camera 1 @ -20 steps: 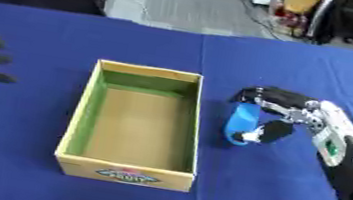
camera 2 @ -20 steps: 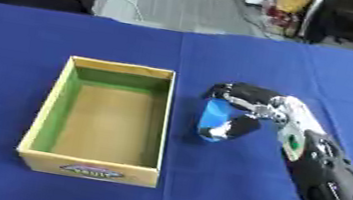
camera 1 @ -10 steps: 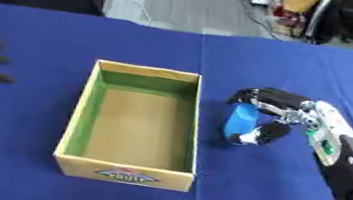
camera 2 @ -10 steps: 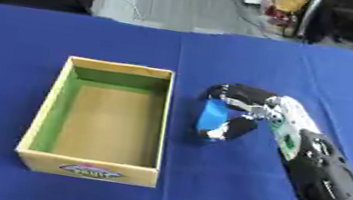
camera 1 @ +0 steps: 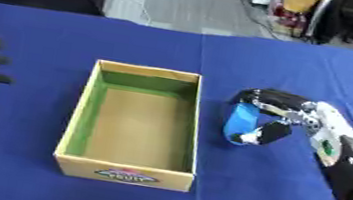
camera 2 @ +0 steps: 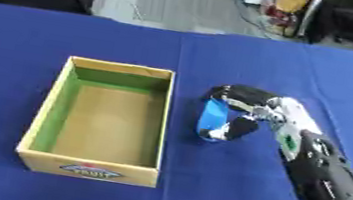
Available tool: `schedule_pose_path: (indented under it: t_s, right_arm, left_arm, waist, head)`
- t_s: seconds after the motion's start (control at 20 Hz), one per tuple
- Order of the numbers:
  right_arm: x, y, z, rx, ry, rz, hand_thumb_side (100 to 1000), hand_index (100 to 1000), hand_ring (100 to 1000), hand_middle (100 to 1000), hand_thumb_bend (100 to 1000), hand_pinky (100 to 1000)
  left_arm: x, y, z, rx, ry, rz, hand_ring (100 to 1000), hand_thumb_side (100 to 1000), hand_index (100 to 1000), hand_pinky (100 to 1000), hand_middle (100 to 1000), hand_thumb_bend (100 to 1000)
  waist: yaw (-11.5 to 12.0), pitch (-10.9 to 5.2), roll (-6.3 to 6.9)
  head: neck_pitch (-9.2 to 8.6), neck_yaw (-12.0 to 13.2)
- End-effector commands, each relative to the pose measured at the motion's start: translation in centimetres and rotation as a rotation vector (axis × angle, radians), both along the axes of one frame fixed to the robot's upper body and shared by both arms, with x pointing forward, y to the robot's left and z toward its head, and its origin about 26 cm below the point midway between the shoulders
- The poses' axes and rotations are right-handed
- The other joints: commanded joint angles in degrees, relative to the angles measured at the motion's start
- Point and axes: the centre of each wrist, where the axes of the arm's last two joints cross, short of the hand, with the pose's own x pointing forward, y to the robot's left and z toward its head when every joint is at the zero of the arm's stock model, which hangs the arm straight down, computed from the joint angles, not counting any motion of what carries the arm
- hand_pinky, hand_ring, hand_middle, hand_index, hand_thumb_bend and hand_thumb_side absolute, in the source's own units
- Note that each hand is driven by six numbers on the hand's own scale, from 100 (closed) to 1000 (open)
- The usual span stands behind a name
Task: Pick up objects on the table and place them in the box.
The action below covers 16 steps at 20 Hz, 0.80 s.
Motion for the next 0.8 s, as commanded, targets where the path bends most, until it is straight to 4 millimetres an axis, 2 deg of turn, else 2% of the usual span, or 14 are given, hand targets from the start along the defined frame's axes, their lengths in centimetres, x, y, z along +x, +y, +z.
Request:
schedule_pose_path:
  t_s: [0.05,0.3,0.6,0.8]
  right_arm:
    - [0.08,-1.47,1.01,-0.012,-0.028,-0.037,634,901,747,821,458,620]
    - [-0.05,-2.02,0.68,-0.003,-0.026,-0.063,604,883,685,793,432,559]
    - [-0.11,-2.07,0.53,-0.001,-0.020,-0.066,537,840,553,714,361,446]
    - [-0.10,-1.98,0.54,0.000,-0.021,-0.064,527,826,537,694,355,427]
  left_arm:
    - [0.17,-0.07,0.71,0.003,-0.024,-0.009,708,1000,867,564,786,498]
    - [0.17,-0.06,0.72,0.003,-0.024,-0.009,709,1000,867,564,786,497]
    - [0.17,-0.06,0.73,0.003,-0.024,-0.009,709,1000,866,565,787,496]
    - [0.17,-0.07,0.72,0.003,-0.024,-0.010,709,1000,866,565,787,495]
  waist:
    - [-0.03,-0.42,0.10]
    - [-0.11,-0.46,0.12]
    - [-0.17,-0.49,0.13]
    - [-0.15,-0.47,0.13]
  head:
    - [-0.21,-0.40]
    - [-0.21,-0.44]
    - [-0.21,-0.51]
    - [-0.21,-0.56]
